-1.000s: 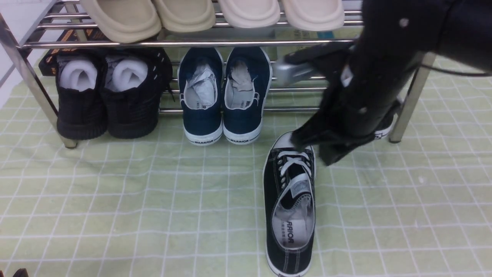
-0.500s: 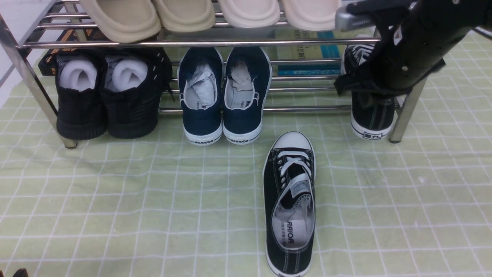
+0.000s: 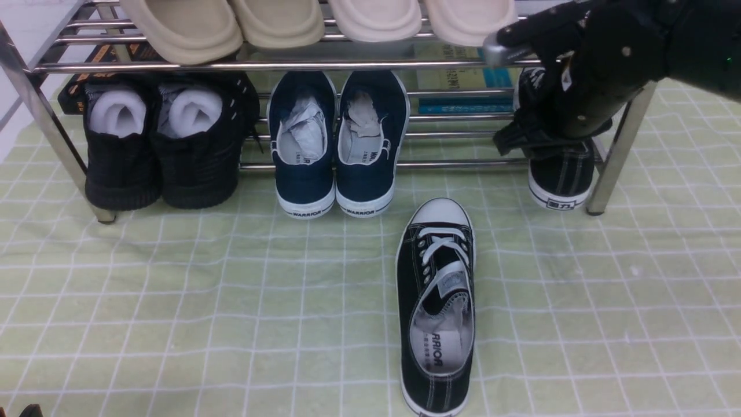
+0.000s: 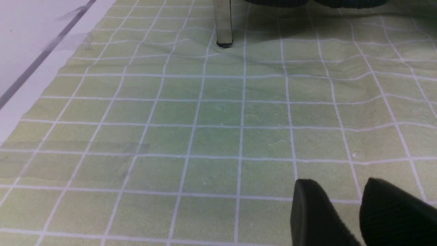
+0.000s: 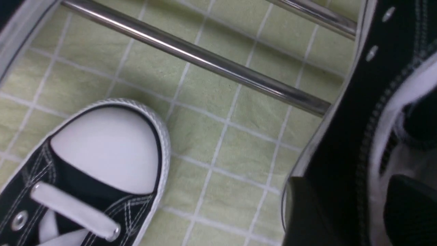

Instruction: Take the shoes off the shelf with your hand from the green coffee tablecloth.

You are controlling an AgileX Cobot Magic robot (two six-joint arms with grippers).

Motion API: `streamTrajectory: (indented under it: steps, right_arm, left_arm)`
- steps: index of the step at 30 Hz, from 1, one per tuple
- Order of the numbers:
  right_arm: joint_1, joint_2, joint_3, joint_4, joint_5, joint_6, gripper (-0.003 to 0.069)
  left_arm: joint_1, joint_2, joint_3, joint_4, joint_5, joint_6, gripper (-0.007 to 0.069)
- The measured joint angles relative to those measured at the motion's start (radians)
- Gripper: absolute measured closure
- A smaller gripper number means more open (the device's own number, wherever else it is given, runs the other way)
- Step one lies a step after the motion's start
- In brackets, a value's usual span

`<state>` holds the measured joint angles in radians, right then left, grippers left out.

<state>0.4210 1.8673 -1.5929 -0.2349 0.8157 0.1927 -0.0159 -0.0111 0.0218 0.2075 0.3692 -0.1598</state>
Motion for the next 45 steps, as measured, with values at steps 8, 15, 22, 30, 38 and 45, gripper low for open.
streamTrajectory:
  steps: [8, 15, 22, 30, 38, 45]
  right_arm:
    - [0.0, 0.076, 0.0, -0.041, -0.034, 0.0, 0.0433]
    - [0.022, 0.013, 0.0, 0.015, 0.146, -0.016, 0.0652]
    - [0.095, -0.166, 0.0, 0.127, 0.393, -0.03, 0.0652]
    - [0.181, -0.321, 0.141, 0.295, 0.439, -0.012, 0.065]
    - [0.228, -0.325, 0.287, 0.305, 0.411, 0.015, 0.0645]
    - [0.228, -0.319, 0.29, 0.254, 0.326, 0.027, 0.0643]
  left_arm:
    - [0.0, 0.0, 0.0, 0.001, 0.0, 0.0, 0.0383]
    - [0.0, 0.0, 0.0, 0.001, 0.0, 0.0, 0.0383]
    - [0.0, 0.0, 0.0, 0.001, 0.0, 0.0, 0.0383]
    - [0.0, 0.0, 0.0, 0.001, 0.0, 0.0, 0.0383]
    - [0.0, 0.0, 0.0, 0.001, 0.0, 0.0, 0.0383]
    - [0.0, 0.0, 0.0, 0.001, 0.0, 0.0, 0.0383]
